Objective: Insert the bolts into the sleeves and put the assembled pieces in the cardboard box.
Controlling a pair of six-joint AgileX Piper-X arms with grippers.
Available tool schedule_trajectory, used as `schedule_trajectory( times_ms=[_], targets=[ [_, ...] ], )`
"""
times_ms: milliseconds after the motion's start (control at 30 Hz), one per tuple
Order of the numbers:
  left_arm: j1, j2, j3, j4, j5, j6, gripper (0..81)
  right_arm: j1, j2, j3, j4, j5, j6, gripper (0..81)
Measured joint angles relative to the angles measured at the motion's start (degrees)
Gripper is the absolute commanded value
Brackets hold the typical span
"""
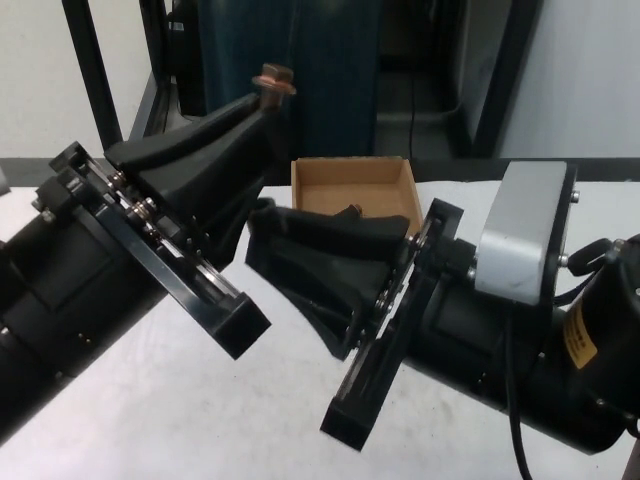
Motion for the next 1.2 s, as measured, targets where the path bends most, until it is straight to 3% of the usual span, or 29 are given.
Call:
schedule_trajectory(
  times_ms=[733,1200],
  targets=[
    [0.0,0.27,0.0,-0.79,-0.74,2.71,0.8,2.01,0.0,0.16,1.28,-1.51,0.0,0.3],
    [0.0,0.27,-0.74,-0.32,0.1,-3.24,0.8,2.55,0.0,0.23,1.28,2.39,-3.62,0.3]
  ],
)
